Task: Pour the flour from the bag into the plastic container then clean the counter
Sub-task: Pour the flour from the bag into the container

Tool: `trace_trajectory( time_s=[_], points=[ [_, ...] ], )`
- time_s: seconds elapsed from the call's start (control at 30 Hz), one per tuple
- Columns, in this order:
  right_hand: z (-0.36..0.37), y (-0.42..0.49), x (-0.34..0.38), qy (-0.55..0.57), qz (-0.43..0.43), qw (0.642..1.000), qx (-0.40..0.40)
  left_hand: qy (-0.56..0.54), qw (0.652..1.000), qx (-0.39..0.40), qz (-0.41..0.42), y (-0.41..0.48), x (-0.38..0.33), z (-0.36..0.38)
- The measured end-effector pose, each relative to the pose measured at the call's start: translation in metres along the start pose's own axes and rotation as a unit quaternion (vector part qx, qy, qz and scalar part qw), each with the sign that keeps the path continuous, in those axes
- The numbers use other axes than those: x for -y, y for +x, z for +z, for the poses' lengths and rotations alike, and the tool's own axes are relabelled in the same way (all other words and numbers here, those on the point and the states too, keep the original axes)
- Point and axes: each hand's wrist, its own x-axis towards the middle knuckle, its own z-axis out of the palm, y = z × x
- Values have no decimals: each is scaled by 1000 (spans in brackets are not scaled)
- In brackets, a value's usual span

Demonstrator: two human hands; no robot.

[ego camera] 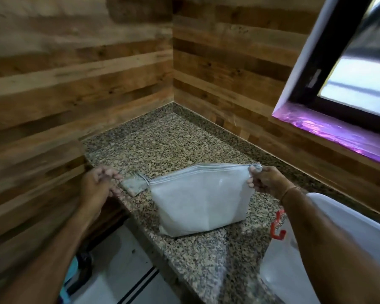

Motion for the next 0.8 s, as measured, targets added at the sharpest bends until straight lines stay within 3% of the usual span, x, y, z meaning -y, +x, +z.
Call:
trace_trajectory(
  time_s=[0.17,0.23,0.47,0.6,0.8],
  points=[
    [1,-3,7,-14,40,998,51,-45,982,172,-67,-27,9,22],
    [1,-5,8,-17,49,996,72,-41,976,208,-57,-35,14,37],
    [8,-7,8,-36,56,991,118,4,990,141,-5,-43,18,78],
    [16,-7,4,-26,35,995,95,28,984,177,12,-49,15,96],
    [9,-5,5,-15,35,999,-5,37,998,49,-11,-44,17,90]
  ],
)
